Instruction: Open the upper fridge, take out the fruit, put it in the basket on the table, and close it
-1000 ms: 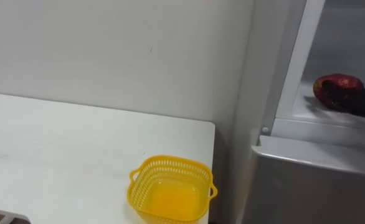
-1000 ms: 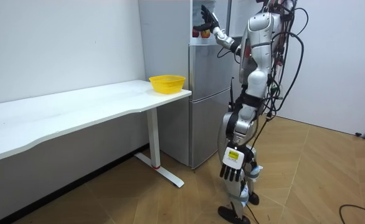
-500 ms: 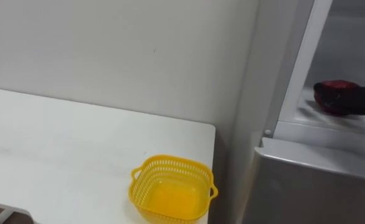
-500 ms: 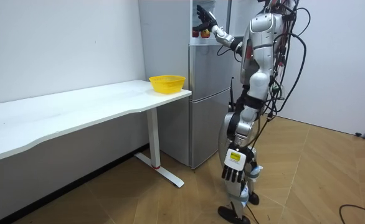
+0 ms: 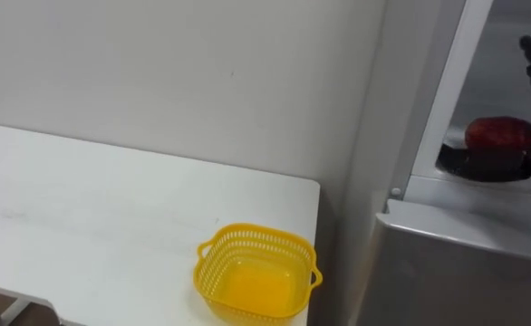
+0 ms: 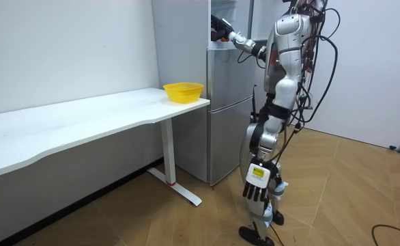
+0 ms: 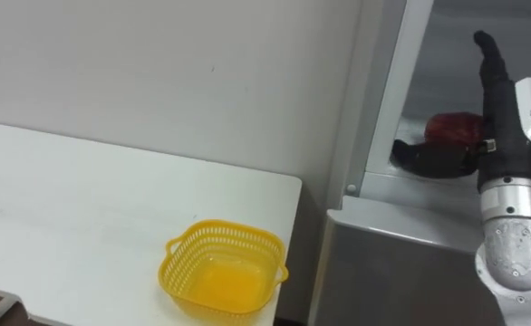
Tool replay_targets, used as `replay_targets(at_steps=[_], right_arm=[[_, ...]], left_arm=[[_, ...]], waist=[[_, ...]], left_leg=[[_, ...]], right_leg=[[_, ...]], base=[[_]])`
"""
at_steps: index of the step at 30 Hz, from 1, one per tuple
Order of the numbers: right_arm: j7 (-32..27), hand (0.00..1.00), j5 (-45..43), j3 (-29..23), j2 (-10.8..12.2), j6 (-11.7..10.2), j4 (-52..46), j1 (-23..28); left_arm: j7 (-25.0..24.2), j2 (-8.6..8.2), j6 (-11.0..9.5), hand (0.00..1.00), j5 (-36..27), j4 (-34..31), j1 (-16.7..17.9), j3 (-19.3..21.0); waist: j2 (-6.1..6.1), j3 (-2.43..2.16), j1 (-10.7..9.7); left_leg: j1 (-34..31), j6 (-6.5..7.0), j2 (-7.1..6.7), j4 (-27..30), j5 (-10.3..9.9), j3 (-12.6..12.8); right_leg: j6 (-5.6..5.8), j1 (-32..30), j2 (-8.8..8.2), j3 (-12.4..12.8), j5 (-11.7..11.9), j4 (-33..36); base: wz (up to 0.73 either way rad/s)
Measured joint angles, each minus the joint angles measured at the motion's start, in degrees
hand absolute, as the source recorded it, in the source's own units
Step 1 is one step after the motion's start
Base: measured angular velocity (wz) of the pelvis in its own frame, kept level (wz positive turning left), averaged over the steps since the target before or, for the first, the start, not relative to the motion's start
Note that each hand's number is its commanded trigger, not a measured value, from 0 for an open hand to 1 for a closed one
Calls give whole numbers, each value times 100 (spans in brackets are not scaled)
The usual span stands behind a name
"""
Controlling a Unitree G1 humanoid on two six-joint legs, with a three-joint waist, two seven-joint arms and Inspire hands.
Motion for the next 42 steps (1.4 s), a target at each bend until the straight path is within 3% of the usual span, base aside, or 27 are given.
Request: replay_targets(at_steps=[5,9,14,23,24,25,26,42], right_arm=[[64,0,382,147,-171,2,607,-244],[160,0,533,210,-209,0,745,-254],[291,0,635,218,-220,5,814,-268],[553,0,771,430,-449,16,1021,-434],[576,25,779,437,-461,17,1032,-434],[587,58,784,437,-463,17,1040,-434],[604,100,788,437,-464,17,1050,-434],[1032,100,789,424,-468,263,1110,-480]], left_arm=[[59,53,0,0,5,-35,2,-109],[58,81,13,0,6,-34,5,-110],[37,88,98,0,1,-45,12,-114],[1,99,161,0,-3,-132,8,-118],[0,100,167,0,-6,-131,8,-127],[0,102,170,0,-6,-131,9,-136],[0,117,174,0,-6,-131,9,-204],[-128,238,393,0,5,-211,-21,-218]], waist=[[-22,-9,-4],[-60,-25,-1],[-78,-8,-5],[-88,-20,-23],[-91,-22,-22],[-93,-24,-21],[-96,-26,-20],[-109,-22,-40]], left_leg=[[14,0,0,11,0,14],[38,0,4,13,0,19],[98,-1,4,-22,-3,23],[104,-1,5,-32,-2,22],[107,-1,5,-31,-2,21],[109,-1,5,-30,-2,21],[111,-1,5,-23,-2,21],[100,-1,2,-9,-3,-5]], right_leg=[[0,15,-1,-7,0,0],[-1,33,1,-5,1,0],[-1,94,0,-9,1,-2],[-1,108,2,8,1,-3],[-1,112,2,8,1,-3],[-1,114,2,8,1,-3],[-1,115,2,8,1,-3],[-4,117,2,3,3,1]], base=[[0],[0],[0],[0],[0],[0],[0],[0]])
